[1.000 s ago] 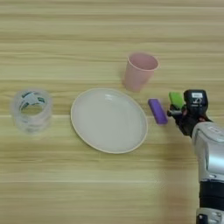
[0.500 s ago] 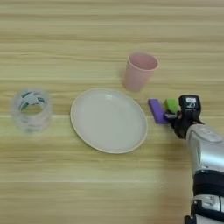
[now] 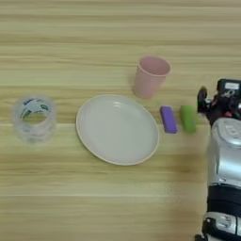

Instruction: Move the objects on the table

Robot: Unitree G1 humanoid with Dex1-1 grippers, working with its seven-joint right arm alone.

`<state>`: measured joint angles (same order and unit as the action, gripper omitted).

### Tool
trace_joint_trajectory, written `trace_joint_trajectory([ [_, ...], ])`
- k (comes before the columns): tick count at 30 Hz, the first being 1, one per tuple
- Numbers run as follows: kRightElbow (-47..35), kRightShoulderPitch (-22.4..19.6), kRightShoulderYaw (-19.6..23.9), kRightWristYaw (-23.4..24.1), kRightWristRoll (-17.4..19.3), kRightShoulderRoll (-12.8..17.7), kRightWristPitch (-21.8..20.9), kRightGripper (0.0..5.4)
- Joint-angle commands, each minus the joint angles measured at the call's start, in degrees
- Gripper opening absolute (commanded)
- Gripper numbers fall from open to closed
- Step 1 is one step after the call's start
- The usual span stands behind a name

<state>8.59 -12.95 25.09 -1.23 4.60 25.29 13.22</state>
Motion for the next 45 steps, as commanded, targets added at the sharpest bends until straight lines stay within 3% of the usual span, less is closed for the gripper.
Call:
trace_joint_trajectory([
  [1, -10.6, -1.7, -0.4, 0.5, 2.5, -3.0, -8.3, 3.75],
  [8, -17.9, 1.0, -12.2, -2.6, 4.7, -15.2, -12.8, 4.54],
  [15, -12.9, 3.0, -20.9, -3.0, 0.1, -21.3, -20.0, 5.35],
  [19, -6.9, 2.7, -21.7, -1.7, -2.5, -22.0, -25.1, 5.35],
  [26, 1.2, 1.3, -21.3, -1.4, -2.9, -22.4, -30.6, 5.35],
  [45, 9.2, -1.9, -20.0, -1.7, -1.8, -22.7, -36.1, 5.35],
])
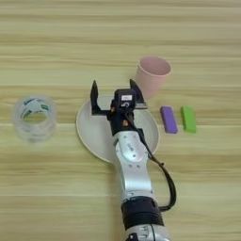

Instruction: Move the objects on the table

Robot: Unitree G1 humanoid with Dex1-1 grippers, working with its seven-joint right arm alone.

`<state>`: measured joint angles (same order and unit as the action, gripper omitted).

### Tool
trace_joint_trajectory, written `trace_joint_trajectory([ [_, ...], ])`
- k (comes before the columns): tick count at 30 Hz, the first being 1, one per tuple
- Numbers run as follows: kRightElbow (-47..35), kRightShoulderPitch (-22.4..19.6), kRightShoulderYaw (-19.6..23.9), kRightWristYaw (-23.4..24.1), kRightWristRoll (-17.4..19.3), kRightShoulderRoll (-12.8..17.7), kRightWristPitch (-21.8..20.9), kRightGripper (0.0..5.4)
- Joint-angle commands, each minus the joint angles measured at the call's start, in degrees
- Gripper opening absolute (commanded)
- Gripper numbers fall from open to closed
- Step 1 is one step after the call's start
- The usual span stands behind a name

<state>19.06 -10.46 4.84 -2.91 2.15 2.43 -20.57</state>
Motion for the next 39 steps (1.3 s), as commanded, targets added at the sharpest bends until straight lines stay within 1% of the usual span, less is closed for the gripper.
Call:
trace_joint_trajectory([
  [1, -1.0, -4.6, 0.3, 0.1, 0.6, 0.1, -2.8, 5.35],
  [4, 0.0, -5.0, 0.4, 0.4, 0.4, 0.0, -4.1, 5.35],
  [11, 1.6, -5.6, 0.3, 0.7, 0.3, -0.6, -5.4, 5.35],
  [24, 2.1, -6.1, 0.3, 1.1, 0.3, -1.4, -5.3, 5.35],
  [39, 2.5, -6.2, 0.8, 0.7, 1.2, -0.7, -5.7, 5.35],
])
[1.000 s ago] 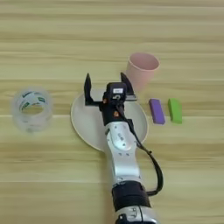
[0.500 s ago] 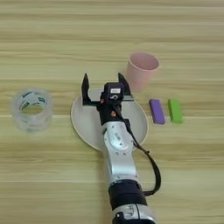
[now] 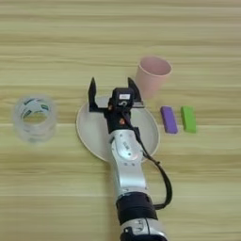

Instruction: Move the objects on the table

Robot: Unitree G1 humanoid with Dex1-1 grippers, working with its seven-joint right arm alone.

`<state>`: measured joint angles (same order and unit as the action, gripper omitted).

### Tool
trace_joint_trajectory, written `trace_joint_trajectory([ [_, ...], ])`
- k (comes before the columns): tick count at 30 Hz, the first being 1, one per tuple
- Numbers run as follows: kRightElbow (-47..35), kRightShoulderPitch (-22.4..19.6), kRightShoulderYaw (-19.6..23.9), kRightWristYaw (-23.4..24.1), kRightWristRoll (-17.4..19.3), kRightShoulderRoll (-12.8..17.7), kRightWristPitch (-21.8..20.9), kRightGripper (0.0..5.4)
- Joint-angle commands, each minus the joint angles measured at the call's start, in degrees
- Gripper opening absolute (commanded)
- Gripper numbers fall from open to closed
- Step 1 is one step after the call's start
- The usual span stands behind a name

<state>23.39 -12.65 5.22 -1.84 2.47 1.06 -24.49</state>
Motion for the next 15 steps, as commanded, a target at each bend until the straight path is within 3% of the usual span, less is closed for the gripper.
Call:
trace_joint_trajectory([
  [1, -1.8, -4.0, 0.5, -0.5, 1.0, 0.8, -1.9, 5.35],
  [15, -1.0, -4.3, 1.5, -1.4, 1.9, 1.3, -2.8, 5.35],
])
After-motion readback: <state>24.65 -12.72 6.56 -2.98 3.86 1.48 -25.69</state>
